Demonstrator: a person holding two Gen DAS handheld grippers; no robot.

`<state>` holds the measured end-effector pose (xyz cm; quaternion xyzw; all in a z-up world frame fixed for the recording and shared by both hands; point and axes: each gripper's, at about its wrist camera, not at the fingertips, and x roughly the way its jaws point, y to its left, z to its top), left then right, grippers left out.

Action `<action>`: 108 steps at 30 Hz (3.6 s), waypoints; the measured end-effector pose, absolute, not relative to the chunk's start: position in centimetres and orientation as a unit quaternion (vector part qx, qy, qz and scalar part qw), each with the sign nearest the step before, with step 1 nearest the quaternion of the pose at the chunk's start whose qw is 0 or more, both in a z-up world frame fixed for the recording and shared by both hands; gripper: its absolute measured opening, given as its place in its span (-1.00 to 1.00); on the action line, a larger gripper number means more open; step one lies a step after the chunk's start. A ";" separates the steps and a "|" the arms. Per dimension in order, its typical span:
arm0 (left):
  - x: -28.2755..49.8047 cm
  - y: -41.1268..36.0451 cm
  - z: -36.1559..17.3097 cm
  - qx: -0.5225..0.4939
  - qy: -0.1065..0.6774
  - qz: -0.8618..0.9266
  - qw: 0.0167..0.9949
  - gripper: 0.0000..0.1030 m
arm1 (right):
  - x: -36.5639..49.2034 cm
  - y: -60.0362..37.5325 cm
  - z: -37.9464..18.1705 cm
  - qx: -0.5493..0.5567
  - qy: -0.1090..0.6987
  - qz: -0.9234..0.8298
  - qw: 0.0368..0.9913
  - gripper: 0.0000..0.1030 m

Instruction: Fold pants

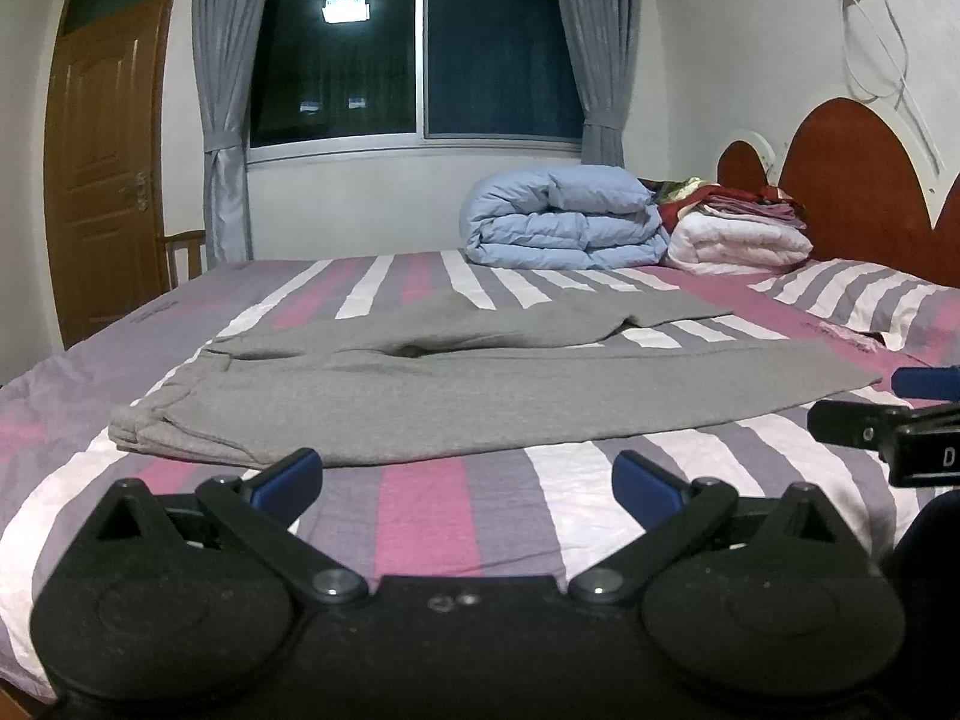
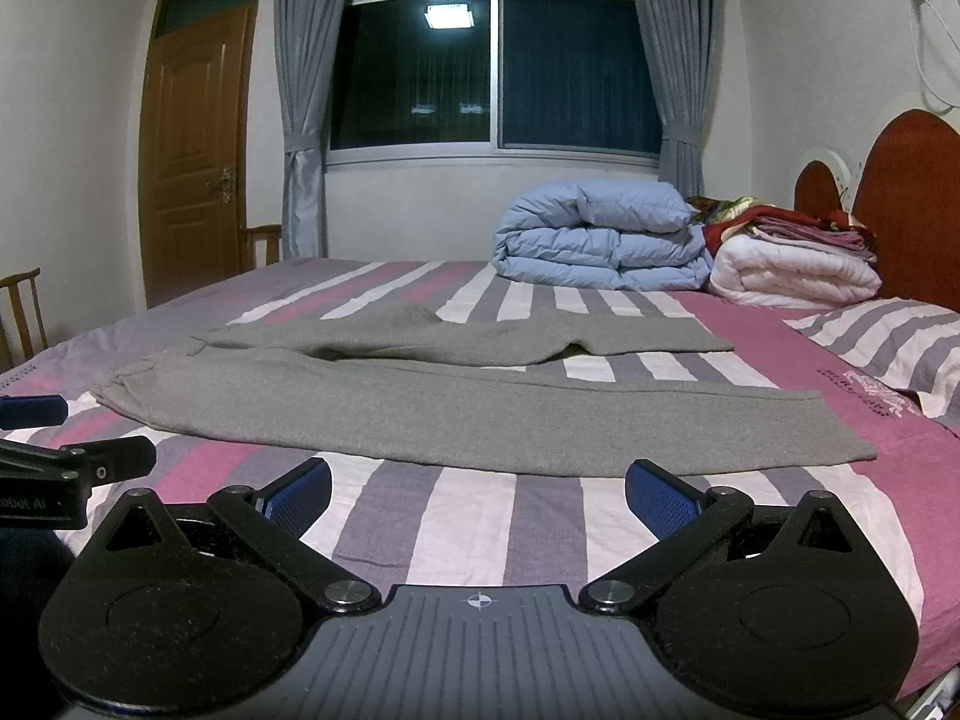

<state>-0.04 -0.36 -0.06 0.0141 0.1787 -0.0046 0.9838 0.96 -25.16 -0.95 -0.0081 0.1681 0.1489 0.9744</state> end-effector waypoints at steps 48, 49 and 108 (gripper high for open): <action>0.0 -0.5 0.3 0.021 0.176 -0.005 0.984 0.88 | 1.0 -25.1 -1.0 -0.009 0.169 0.149 0.974 1.00; -0.1 -0.6 0.3 0.022 0.176 -0.005 0.984 0.88 | 1.0 -25.1 -1.0 -0.009 0.169 0.149 0.974 1.00; 40.1 33.6 -0.7 0.009 0.386 0.044 0.921 0.12 | 47.3 -9.2 1.1 -0.102 0.266 0.345 0.894 0.84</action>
